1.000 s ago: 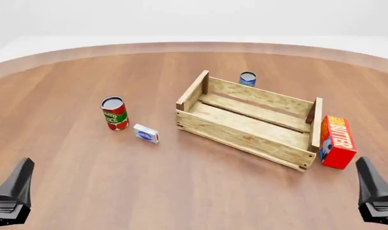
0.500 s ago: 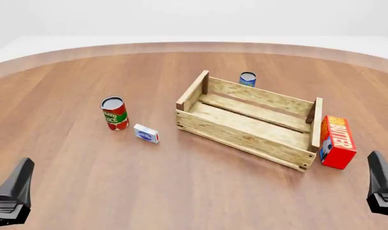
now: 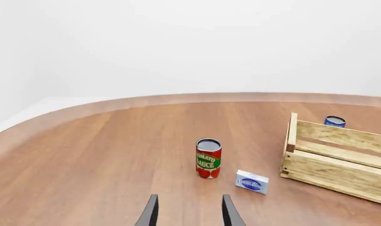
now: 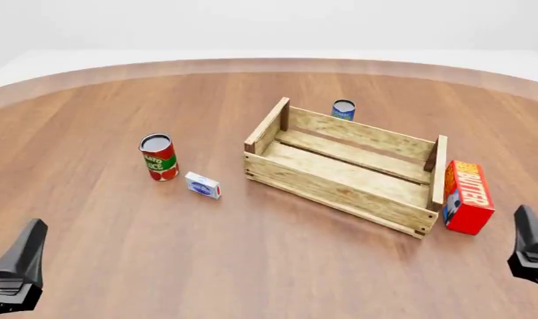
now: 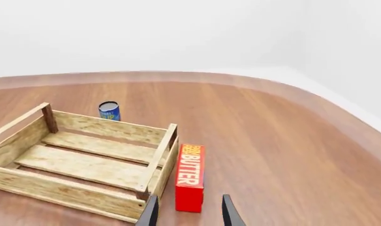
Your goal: Pick up the butter and put it in the tray.
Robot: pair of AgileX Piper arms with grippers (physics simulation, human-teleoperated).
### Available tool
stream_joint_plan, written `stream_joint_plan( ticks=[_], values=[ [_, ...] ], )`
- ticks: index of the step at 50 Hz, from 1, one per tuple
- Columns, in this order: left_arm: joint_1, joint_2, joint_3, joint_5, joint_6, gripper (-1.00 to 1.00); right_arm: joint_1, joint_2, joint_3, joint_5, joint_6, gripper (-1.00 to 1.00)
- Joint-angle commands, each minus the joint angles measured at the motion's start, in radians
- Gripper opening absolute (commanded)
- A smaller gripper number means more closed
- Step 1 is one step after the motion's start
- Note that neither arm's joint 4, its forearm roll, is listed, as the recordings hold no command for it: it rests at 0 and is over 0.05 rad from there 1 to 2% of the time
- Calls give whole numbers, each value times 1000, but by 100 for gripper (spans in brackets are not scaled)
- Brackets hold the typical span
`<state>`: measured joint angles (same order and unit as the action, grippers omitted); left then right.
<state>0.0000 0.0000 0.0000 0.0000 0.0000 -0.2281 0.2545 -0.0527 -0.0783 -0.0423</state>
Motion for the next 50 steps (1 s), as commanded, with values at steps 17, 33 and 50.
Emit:
stream_joint_plan(
  ticks=[17,33,50],
  values=[
    [0,0,0,0,0,100,-15,270,45,-254,-2,100],
    [0,0,0,0,0,100,-22,455,50,-429,-5,100],
    [0,0,0,0,0,100,-13,665,50,-620,-17,100]
  ],
)
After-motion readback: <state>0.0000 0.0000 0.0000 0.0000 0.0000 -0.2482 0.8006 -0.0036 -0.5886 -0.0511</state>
